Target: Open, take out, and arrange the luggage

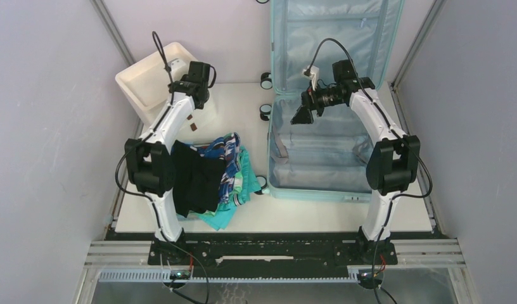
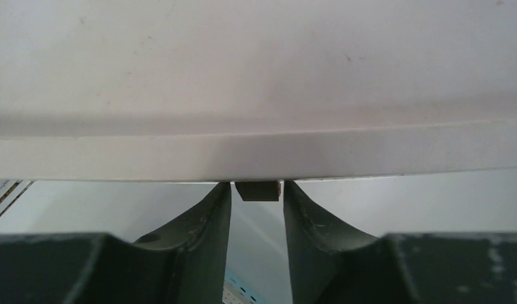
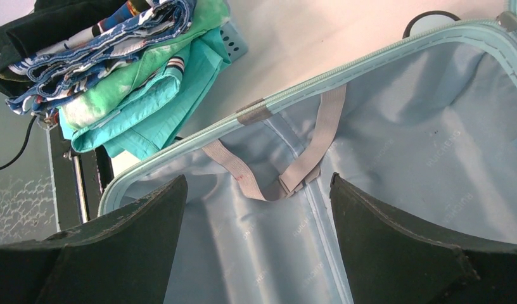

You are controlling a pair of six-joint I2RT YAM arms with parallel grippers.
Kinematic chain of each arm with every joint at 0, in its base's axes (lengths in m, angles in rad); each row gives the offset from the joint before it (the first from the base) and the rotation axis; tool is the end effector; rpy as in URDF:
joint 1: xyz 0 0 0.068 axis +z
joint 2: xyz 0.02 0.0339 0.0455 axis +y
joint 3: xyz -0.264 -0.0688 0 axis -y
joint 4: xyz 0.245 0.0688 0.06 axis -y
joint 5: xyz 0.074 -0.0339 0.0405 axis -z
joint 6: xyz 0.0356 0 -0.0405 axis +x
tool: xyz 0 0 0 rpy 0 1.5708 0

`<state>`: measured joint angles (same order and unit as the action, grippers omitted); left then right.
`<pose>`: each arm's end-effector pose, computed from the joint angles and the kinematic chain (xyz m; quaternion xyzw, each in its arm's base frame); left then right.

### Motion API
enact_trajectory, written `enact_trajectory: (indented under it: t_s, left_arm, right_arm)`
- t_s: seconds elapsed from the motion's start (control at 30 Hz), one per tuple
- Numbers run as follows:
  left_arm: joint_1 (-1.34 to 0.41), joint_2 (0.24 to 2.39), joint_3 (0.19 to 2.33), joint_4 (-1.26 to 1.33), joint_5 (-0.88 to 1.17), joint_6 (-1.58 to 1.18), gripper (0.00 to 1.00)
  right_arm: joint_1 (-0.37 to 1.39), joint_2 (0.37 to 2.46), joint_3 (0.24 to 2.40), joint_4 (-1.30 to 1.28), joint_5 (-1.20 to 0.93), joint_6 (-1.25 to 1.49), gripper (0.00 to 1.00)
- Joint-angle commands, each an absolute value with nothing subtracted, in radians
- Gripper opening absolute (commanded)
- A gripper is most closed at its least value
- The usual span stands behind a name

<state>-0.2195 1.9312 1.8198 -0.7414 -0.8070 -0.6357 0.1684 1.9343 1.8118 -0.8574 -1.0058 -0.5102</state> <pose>0.4235 -0.0681 0.3187 -0.3129 0.8140 0.2005 0.4465 0.4053 0.0994 0.3126 -0.4113 0.7437 0.4110 0.3298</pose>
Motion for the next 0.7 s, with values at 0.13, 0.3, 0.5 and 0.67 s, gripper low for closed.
enact_trajectory:
  t_s: [0.13,0.3,0.5,0.67]
  left_arm:
    - [-0.205,1.955,1.908,-0.742,-0.831,-0.644,0.13]
    - [-0.222,1.925,1.923,-0.739,-0.764,-0.612,0.0]
    - [-0.272,1.887,1.892,-0.732,-0.677,-0.602,0.0]
    - [-0.325,1.843,1.84,-0.705,-0.611,-0.607,0.0]
  right_arm:
    - [0.145,1.939,1.863,-0.843,-1.039,-0.523,0.9]
    - [0.14,1.941,1.863,-0.844,-1.025,-0.526,0.9]
    - [0.12,1.949,1.868,-0.849,-1.01,-0.53,0.9]
    - [0.107,1.95,1.863,-0.874,-0.985,-0.56,0.9]
